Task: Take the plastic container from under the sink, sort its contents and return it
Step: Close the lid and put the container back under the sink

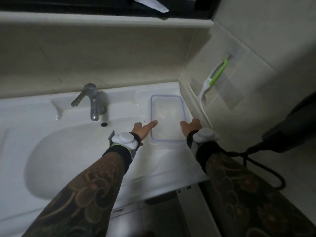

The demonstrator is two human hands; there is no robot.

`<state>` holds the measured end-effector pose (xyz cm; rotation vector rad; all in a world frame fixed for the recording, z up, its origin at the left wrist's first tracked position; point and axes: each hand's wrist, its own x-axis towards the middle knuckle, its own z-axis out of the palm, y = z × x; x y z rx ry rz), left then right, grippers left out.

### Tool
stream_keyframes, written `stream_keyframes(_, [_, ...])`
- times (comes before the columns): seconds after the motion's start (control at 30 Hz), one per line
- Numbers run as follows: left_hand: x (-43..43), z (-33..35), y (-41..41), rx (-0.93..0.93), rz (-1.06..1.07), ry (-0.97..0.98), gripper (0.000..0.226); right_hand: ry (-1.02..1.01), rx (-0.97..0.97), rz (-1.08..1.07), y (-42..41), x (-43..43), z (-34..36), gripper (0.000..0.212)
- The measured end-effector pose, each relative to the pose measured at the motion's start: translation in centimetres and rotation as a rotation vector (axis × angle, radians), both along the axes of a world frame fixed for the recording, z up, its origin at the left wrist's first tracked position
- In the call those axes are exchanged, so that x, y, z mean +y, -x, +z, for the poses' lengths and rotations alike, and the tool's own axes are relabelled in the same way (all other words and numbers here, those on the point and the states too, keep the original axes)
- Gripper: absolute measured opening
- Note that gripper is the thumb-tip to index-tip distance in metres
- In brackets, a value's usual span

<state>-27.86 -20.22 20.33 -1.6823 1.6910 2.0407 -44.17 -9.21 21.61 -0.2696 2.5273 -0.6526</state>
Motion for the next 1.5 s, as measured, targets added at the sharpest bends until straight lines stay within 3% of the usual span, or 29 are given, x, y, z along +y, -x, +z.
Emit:
stream_keyframes(0.53, [1.3, -1.5, 0.6, 0.039, 0.034, 0.104, 0.027, 0.245, -0.214, -0.085, 0.1, 1.0, -3.0, 0.084])
stream_keyframes(0.77, [2.4, -0.7, -1.4, 0.033, 0.099, 0.194, 0.023, 0.286, -0.238, -0.031, -1.0, 1.3, -2.8, 0.085])
stream_keyframes(1.13, [3.2, 0.4, -8.1, 0.068, 0.18, 0.256, 0.041, 0.35, -0.247, -0.008, -7.2, 1.6, -1.6, 0.079])
stream_keyframes(1.5, [9.5, 2.4, -16.9, 0.121, 0.196, 0.245, 0.046, 0.362, -0.213, 0.004, -16.0, 8.1, 2.2, 0.074])
